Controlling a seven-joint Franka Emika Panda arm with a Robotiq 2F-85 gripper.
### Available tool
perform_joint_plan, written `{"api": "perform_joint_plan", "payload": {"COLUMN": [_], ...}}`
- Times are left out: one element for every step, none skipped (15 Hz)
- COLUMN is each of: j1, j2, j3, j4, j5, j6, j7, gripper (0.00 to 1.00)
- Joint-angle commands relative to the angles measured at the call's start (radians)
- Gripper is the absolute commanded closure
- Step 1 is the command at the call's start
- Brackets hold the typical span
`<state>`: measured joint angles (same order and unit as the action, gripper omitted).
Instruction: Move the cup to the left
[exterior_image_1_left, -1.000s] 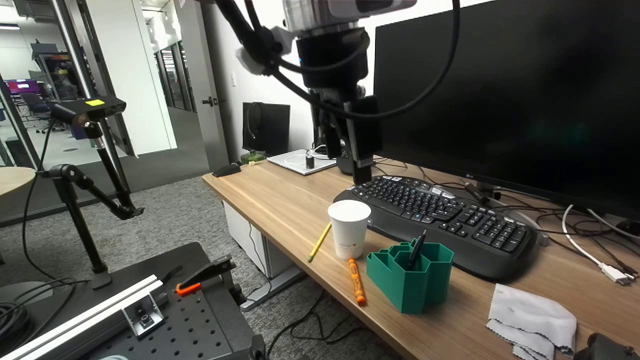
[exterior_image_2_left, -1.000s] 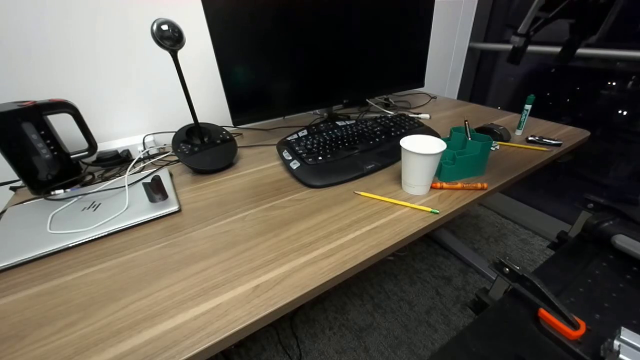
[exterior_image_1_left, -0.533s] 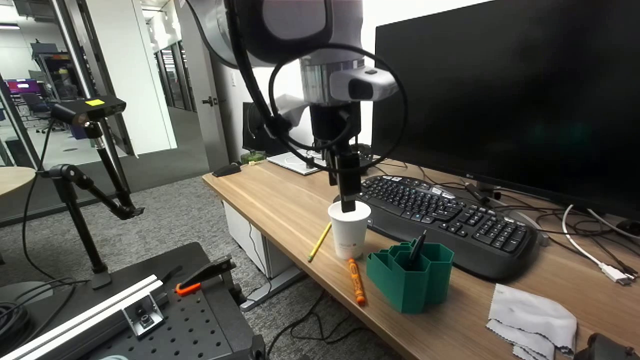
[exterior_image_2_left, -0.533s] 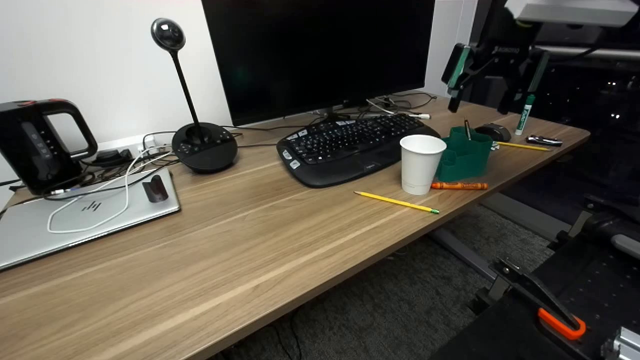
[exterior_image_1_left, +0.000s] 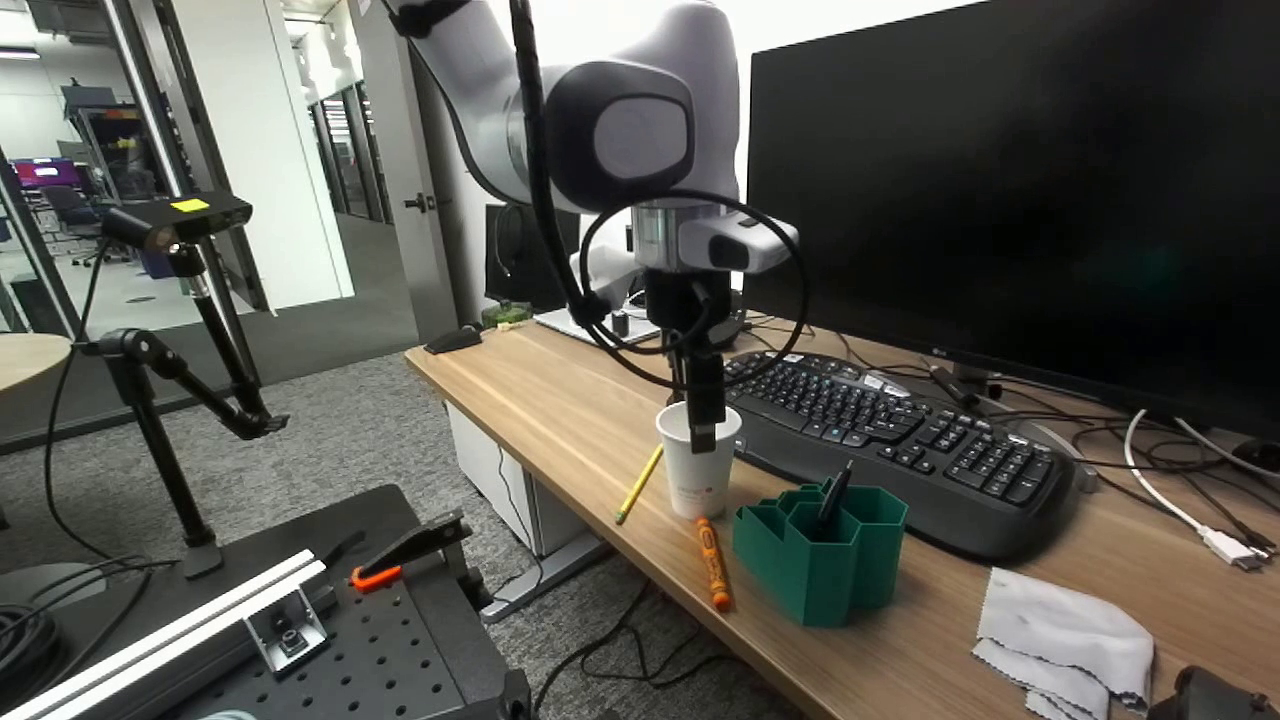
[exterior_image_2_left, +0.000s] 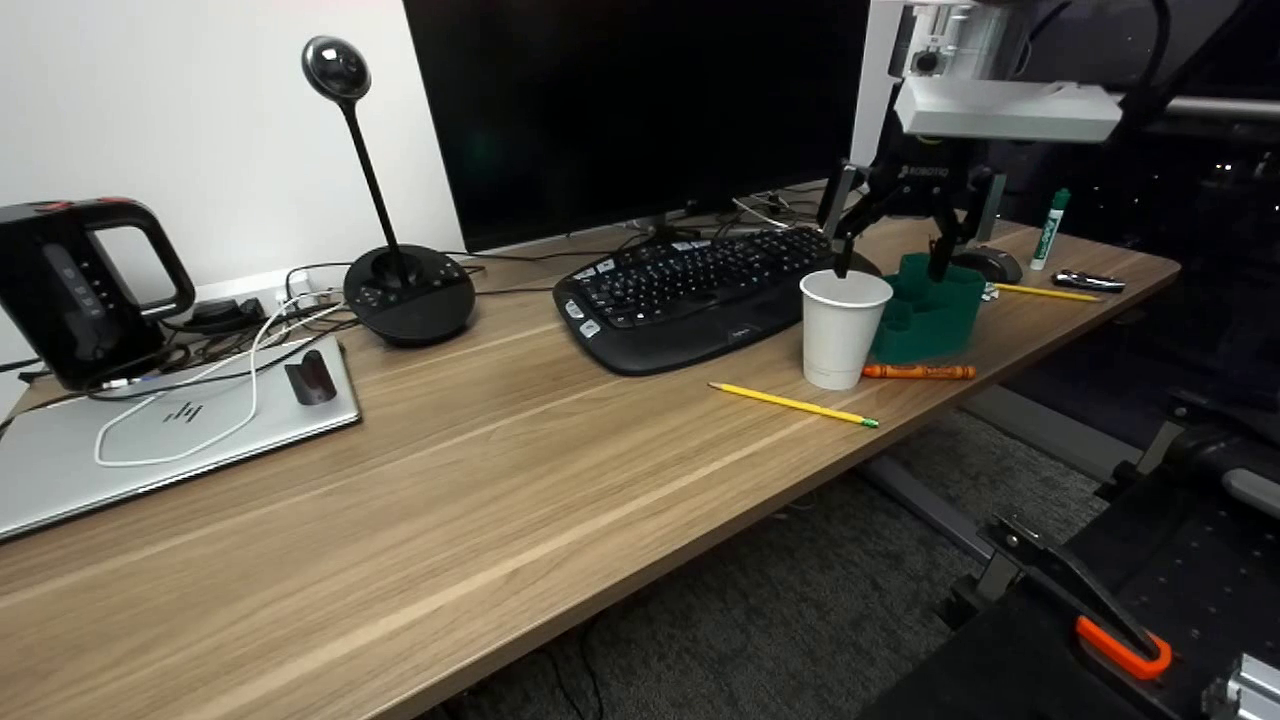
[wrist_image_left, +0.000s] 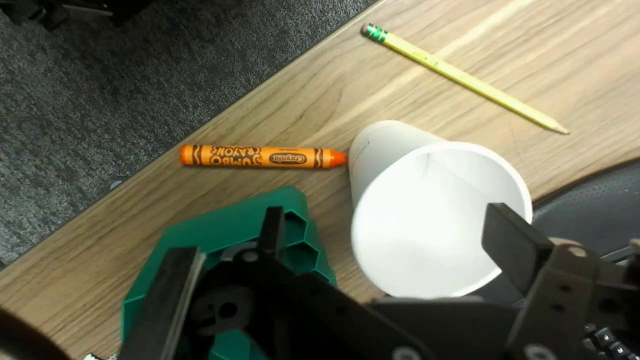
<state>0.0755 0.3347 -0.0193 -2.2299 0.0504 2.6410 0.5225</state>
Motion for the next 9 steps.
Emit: {"api": "perform_joint_plan", "payload": {"j1": [0.047, 0.055, 0.064, 0.071, 0.078, 0.083, 0.089, 0.094, 0.101], "j2": [0.074, 0.087, 0.103, 0.114, 0.124, 0.133, 0.136, 0.137, 0.134], "j3": [-0.038, -0.044, -0.052, -0.058, -0.063, -0.066, -0.069, -0.070, -0.072], "j4": [0.073, 0.085, 0.097, 0.107, 0.115, 0.122, 0.124, 0.124, 0.120], "j5": [-0.012, -0.010, -0.014, -0.013, -0.014, -0.013, -0.013, -0.012, -0.016], "j6": [0.006, 0.002, 0.001, 0.000, -0.001, -0.001, -0.003, -0.004, -0.001], "j7": [0.047, 0.052, 0.061, 0.065, 0.069, 0.071, 0.072, 0.070, 0.069], "gripper": [0.09, 0.26, 0.35, 0.42, 0.51, 0.58, 0.65, 0.73, 0.80]}}
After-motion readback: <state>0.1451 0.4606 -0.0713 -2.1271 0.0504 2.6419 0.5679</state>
